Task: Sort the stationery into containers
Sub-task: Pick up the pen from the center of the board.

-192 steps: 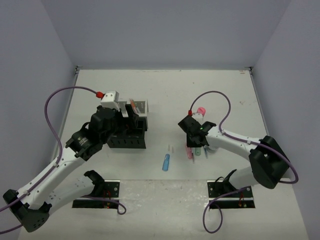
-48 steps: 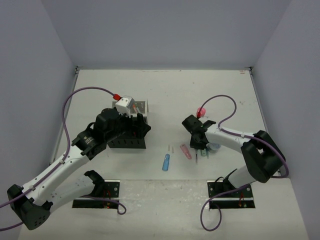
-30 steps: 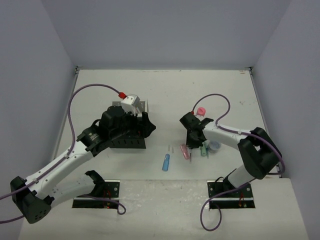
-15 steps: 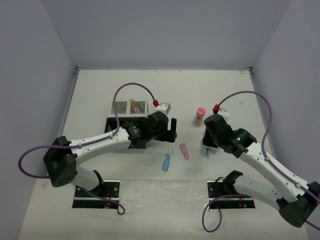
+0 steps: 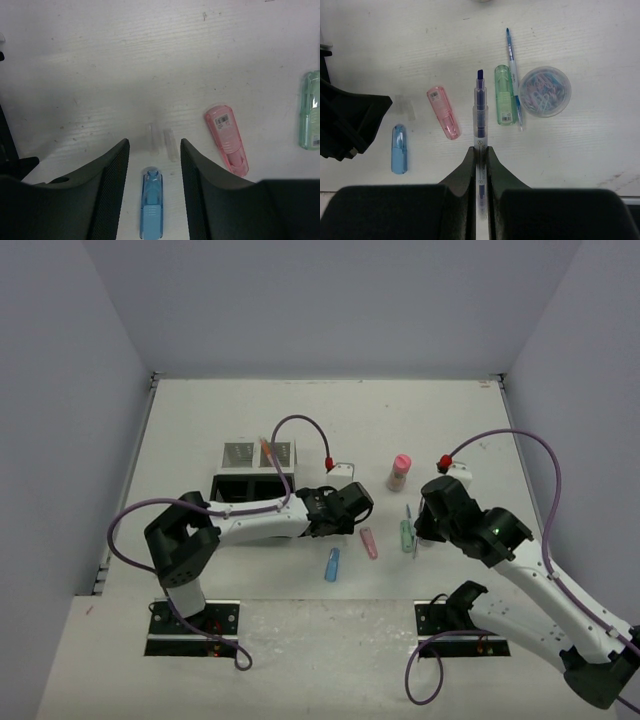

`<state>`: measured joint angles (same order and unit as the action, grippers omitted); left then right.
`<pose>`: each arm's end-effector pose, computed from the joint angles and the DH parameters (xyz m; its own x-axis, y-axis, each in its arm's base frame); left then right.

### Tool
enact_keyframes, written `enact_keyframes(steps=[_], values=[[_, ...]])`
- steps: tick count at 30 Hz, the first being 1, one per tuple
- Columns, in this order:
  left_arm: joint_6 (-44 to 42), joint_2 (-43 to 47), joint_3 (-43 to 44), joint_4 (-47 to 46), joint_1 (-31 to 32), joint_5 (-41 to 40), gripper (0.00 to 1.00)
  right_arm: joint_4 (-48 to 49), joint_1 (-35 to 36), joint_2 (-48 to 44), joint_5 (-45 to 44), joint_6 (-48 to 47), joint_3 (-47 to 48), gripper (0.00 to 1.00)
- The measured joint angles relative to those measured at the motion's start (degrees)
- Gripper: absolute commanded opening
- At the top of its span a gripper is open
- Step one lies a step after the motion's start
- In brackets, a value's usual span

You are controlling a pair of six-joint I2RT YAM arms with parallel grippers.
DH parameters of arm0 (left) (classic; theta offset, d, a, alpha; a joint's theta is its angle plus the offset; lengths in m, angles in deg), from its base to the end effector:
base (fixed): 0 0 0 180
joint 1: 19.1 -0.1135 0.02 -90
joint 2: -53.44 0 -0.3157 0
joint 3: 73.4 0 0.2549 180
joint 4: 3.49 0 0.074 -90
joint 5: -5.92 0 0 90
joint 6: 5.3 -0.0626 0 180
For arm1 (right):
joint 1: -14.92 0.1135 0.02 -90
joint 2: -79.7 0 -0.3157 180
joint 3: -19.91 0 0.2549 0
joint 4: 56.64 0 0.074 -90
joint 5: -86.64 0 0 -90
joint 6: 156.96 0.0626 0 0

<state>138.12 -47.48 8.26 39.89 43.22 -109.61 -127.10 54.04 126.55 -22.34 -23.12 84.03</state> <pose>0.2006 -0.3243 0.2235 -0.8137 -0.0088 -0.5813 0.0901 0.9859 -0.1409 0.1116 0.0645 0.3129 -0.7566 0.2290 -0.6125 0.1089 0.9677 0.2272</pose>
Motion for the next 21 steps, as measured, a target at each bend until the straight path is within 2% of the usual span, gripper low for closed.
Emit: enact_keyframes(steps=[6, 9, 12, 21], values=[[1.45, -2.17, 0.34, 0.93, 0.22, -0.88, 0.43, 0.0, 0.01, -0.41, 0.2, -0.23, -0.02, 0.0], [1.65, -3.75, 0.34, 1.27, 0.32, -0.88, 0.39, 0.02, 0.23, -0.66, 0.28, -0.34, -0.02, 0.0], [1.82, -4.52, 0.34, 1.26, 0.41, -0.86, 0.3, 0.02, 0.42, -0.86, 0.36, -0.37, -0.05, 0.0], [2.04, -5.49, 0.44, 1.19, 0.44, -0.67, 0.31, 0.02, 0.7, -0.93, 0.36, -0.37, -0.07, 0.0]])
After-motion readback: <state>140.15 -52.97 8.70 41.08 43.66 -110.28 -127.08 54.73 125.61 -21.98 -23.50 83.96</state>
